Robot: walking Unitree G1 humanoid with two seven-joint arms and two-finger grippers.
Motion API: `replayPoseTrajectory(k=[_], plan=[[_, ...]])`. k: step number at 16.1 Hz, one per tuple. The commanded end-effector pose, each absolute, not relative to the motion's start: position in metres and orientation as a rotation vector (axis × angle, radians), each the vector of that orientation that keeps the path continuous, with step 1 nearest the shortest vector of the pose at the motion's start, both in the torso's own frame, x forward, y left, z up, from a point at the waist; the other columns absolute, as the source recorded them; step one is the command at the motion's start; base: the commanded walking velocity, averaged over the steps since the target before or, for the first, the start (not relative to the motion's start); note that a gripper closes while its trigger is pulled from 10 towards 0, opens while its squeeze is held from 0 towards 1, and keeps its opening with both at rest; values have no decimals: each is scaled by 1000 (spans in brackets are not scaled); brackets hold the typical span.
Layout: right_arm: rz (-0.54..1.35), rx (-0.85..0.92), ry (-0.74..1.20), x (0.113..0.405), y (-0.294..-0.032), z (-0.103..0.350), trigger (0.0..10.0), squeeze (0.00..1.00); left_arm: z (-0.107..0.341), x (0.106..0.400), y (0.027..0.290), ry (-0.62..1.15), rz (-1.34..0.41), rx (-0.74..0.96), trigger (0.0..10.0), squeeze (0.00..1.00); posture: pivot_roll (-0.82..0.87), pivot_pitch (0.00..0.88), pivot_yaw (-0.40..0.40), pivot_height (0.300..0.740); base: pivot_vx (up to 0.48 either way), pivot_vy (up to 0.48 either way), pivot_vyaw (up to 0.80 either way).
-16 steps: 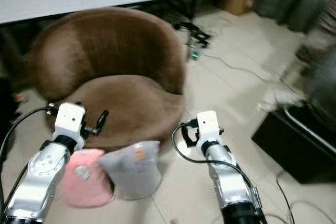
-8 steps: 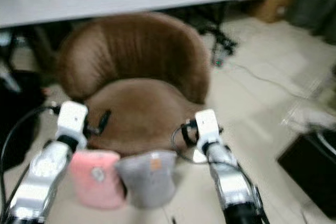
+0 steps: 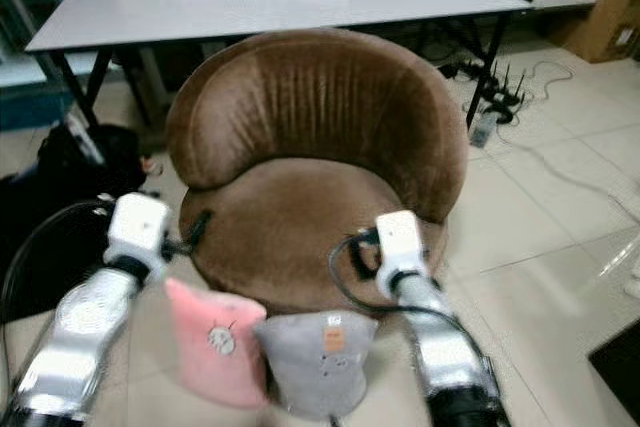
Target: Move the pillow to the sofa from floor
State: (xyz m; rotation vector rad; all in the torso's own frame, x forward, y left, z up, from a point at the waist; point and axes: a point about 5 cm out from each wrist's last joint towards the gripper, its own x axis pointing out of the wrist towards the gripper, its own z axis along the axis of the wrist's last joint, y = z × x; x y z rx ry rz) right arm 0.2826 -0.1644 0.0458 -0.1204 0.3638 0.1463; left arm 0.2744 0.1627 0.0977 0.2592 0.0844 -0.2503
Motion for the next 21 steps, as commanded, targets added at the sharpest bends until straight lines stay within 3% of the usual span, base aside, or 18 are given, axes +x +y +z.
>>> replayPoseTrajectory(k=[1,8,13,21], plan=[[143,-108,343,286,-161,51,10000,0,99,276,171,90,-234,283,10000,0,48,0,26,740,0,0,0],[74,-111,344,288,-170,51,10000,0,106,287,171,35,-244,368,10000,0,38,0,33,740,0,0,0],[59,-102,337,288,-170,52,10000,0,98,282,161,72,-365,339,10000,0,34,0,35,705,0,0,0],[65,-103,339,288,-170,52,10000,0,97,282,160,73,-368,340,10000,0,38,0,28,650,0,0,0]])
